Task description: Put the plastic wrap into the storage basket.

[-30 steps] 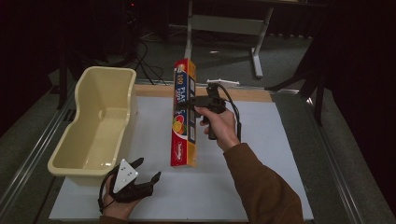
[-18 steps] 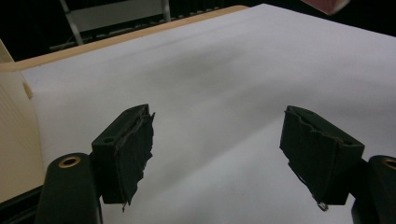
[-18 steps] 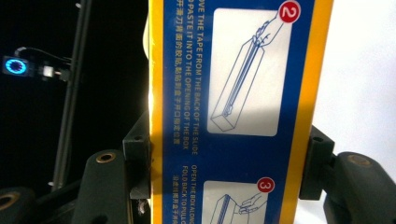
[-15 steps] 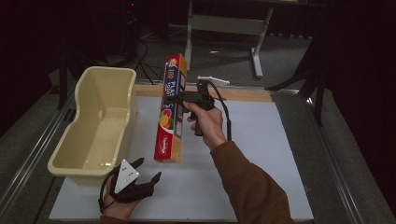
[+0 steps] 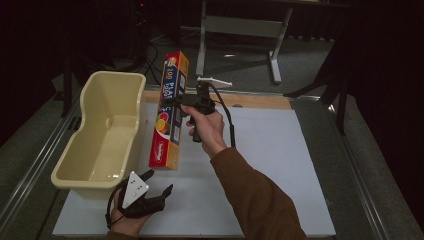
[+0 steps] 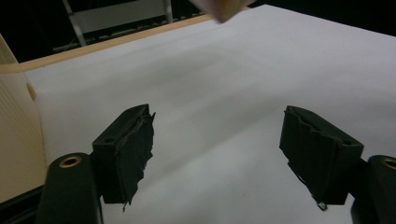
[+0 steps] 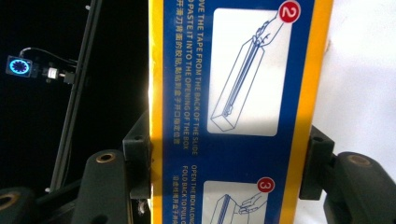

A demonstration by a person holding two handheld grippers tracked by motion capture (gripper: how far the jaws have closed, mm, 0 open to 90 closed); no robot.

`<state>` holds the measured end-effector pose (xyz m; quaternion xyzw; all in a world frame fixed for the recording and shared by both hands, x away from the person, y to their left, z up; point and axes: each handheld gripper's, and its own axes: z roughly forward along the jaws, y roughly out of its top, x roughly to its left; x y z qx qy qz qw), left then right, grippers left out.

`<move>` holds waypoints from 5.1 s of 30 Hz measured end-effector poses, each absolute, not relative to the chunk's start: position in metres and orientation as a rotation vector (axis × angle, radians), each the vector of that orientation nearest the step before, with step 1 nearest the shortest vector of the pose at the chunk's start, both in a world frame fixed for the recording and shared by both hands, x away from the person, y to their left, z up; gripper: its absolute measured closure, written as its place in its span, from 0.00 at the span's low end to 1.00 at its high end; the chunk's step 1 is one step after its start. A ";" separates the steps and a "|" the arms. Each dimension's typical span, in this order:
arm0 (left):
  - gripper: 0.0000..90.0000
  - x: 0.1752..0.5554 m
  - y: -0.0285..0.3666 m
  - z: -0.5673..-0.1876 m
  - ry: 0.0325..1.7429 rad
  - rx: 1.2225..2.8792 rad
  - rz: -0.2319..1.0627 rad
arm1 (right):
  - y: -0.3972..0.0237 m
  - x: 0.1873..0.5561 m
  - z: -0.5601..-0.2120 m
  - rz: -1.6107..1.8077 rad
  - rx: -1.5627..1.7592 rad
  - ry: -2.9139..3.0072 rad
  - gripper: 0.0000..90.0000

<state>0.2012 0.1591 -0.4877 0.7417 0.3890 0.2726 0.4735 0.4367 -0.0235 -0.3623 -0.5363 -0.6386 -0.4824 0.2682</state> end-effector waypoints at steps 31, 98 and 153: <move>0.25 0.198 0.154 -0.489 0.922 1.807 0.614 | 0.043 0.439 -0.350 -1.323 -1.387 -1.673 0.43; 0.27 0.198 0.156 -0.487 0.903 1.774 0.594 | 0.098 0.423 -0.400 -1.109 -1.423 -1.769 0.41; 0.27 0.204 0.156 -0.491 0.968 1.777 0.606 | -0.252 0.268 -0.485 -1.646 -1.305 -2.778 0.18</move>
